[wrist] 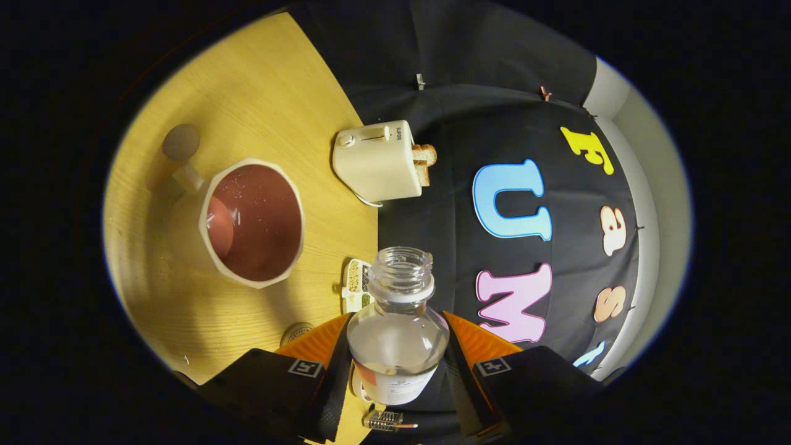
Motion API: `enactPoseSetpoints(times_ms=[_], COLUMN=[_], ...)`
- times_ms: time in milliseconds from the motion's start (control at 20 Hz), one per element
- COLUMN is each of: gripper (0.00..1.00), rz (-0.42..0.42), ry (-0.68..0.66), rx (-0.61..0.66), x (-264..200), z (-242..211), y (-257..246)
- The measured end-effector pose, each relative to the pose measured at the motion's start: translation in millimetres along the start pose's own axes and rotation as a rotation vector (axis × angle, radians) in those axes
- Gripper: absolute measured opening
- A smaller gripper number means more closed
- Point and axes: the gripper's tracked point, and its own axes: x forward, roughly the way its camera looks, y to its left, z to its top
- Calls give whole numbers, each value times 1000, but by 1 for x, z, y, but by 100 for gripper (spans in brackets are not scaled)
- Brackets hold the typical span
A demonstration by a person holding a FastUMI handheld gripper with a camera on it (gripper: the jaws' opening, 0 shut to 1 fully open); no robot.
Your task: Take the bottle from table, then pour the juice into the cup, finally place the bottle on the coaster
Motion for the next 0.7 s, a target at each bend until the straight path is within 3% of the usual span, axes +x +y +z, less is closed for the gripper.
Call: enactPoseSetpoints(times_ms=[700], gripper=[74], rz=[7], ry=[-80], rx=[-252], x=[8], z=[12], y=[17])
